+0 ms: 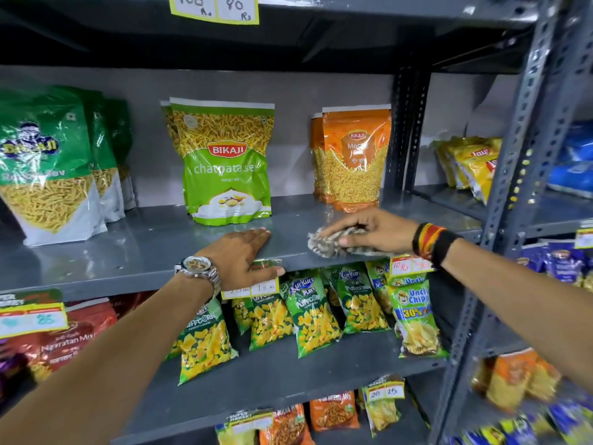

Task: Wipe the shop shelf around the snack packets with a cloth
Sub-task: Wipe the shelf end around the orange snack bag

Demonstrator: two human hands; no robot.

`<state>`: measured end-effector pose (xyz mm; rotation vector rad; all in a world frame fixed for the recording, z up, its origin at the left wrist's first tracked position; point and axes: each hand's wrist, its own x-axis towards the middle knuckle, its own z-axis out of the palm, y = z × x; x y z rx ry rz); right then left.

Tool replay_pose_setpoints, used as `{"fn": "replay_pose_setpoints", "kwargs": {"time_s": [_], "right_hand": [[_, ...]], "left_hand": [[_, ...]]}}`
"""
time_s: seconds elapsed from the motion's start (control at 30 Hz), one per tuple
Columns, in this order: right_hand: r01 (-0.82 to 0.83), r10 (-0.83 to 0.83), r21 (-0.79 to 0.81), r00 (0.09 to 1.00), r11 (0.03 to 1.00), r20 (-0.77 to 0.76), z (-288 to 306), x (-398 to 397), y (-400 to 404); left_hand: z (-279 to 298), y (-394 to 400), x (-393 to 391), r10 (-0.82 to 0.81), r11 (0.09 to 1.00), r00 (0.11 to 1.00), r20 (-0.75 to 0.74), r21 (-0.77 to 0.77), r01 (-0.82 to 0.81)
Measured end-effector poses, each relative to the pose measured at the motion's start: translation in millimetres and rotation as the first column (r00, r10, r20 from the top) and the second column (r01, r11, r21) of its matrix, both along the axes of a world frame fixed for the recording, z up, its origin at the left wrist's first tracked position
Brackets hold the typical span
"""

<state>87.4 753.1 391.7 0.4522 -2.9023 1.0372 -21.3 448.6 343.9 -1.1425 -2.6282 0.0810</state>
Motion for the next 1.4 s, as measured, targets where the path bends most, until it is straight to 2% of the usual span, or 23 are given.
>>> {"fn": "replay_pose_setpoints", "kwargs": {"time_s": [0.1, 0.17, 0.3, 0.47, 0.6, 0.7, 0.9, 1.03, 1.1, 1.17, 1.3, 1.4], "right_hand": [[0.123, -0.141, -0.127, 0.979, 0.984, -0.148, 18, 5, 35], [0.185, -0.214, -0.144, 0.953, 0.972, -0.217, 27, -4, 61], [0.251, -0.26, -0.069, 0.949, 0.966, -0.181, 36, -38, 92], [0.138, -0.133, 0.04, 0.985, 0.99, -0.111, 24, -91, 115], [0.009, -0.007, 0.03, 0.998, 1.0, -0.07, 9, -104, 131], [-0.05, 0.049, -0.004, 0.993, 0.999, -0.104, -4, -107, 141], [-0.135, 0.132, -0.025, 0.988, 0.991, -0.078, -9, -74, 139], [-0.246, 0.247, -0.027, 0.968, 0.969, 0.046, 0, -29, 135], [-0.186, 0.184, -0.062, 0.982, 0.981, -0.03, 15, -29, 139], [-0.064, 0.051, -0.098, 0.991, 0.993, -0.126, 25, -44, 148], [0.121, -0.124, -0.032, 0.987, 0.992, -0.104, 2, -70, 155], [0.089, -0.091, -0.016, 0.983, 0.996, -0.157, -13, -51, 136]], "left_hand": [[3, 4, 2, 0.03, 1.0, 1.0, -0.001, -0.001, -0.03], [5, 16, 8, 0.042, 0.999, 0.999, -0.031, -0.001, -0.042], [7, 64, 22, 0.027, 0.999, 0.999, -0.046, 0.021, -0.026], [1, 133, 25, 0.049, 0.998, 0.998, -0.032, 0.036, -0.047], [-1, 150, 22, 0.082, 0.996, 0.997, -0.004, 0.023, -0.082], [-1, 151, 22, 0.099, 0.995, 0.995, 0.012, 0.011, -0.099], [-4, 149, 24, 0.085, 0.996, 0.996, 0.009, 0.01, -0.085], [-5, 149, 23, 0.09, 0.995, 0.996, 0.004, 0.039, -0.09], [-5, 148, 21, 0.086, 0.995, 0.996, 0.01, 0.051, -0.086], [-5, 148, 21, 0.077, 0.995, 0.997, 0.016, 0.055, -0.078], [-5, 148, 21, 0.076, 0.996, 0.997, 0.018, 0.043, -0.077], [-6, 147, 22, 0.083, 0.996, 0.996, 0.015, 0.032, -0.083]]}}
